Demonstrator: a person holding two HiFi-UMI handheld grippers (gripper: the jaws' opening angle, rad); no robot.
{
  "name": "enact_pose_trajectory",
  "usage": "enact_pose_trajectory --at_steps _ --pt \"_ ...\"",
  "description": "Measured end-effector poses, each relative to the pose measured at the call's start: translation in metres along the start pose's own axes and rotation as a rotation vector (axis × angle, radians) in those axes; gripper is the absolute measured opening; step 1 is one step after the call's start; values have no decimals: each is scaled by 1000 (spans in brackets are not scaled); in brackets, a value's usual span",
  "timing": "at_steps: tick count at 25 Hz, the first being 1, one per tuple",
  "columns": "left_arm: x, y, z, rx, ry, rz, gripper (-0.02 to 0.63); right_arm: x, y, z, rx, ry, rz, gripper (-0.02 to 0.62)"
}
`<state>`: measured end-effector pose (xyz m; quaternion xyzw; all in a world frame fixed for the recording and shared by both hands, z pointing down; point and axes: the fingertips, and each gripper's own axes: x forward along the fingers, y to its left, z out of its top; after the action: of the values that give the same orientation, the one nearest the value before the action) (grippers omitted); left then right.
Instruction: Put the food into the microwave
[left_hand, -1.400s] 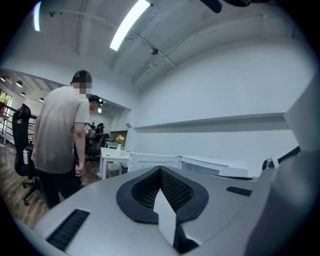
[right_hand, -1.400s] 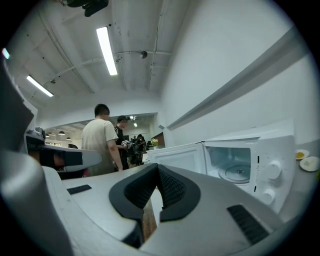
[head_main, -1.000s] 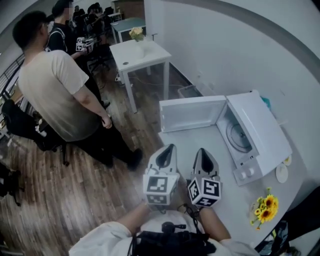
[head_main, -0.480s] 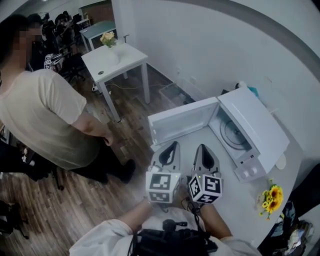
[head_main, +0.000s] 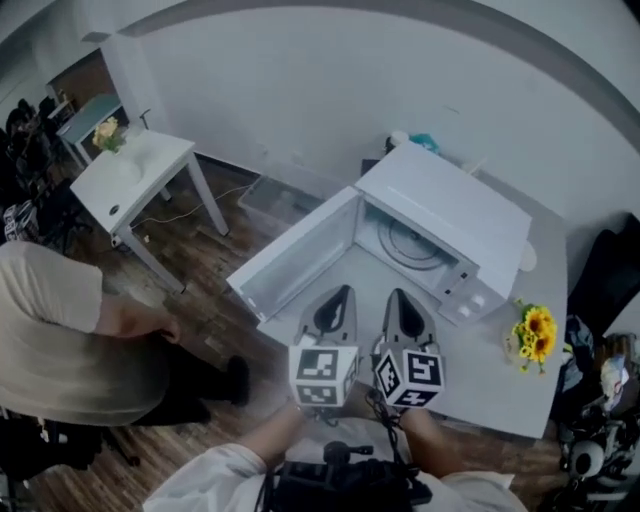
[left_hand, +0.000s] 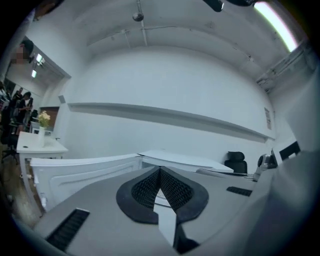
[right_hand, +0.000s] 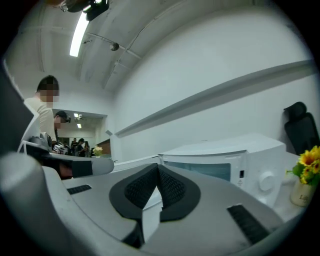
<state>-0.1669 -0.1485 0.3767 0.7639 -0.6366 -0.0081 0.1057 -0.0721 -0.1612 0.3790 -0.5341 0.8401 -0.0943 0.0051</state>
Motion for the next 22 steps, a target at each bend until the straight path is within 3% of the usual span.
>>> enact_pose_trajectory --at_steps 4,9,15,22 --pt "34 -50 -13 4 37 -168 9 -25 -57 -1 6 -6 -175 14" --pt "64 -99 -37 10 82 -261 9 -49 -108 -11 14 10 -272 15" --pt "73 -120 -62 -1 143 -258 9 -48 -123 -21 9 34 -235 15" --pt "63 -100 -55 30 113 -176 9 -35 -116 -23 5 41 -168 15"
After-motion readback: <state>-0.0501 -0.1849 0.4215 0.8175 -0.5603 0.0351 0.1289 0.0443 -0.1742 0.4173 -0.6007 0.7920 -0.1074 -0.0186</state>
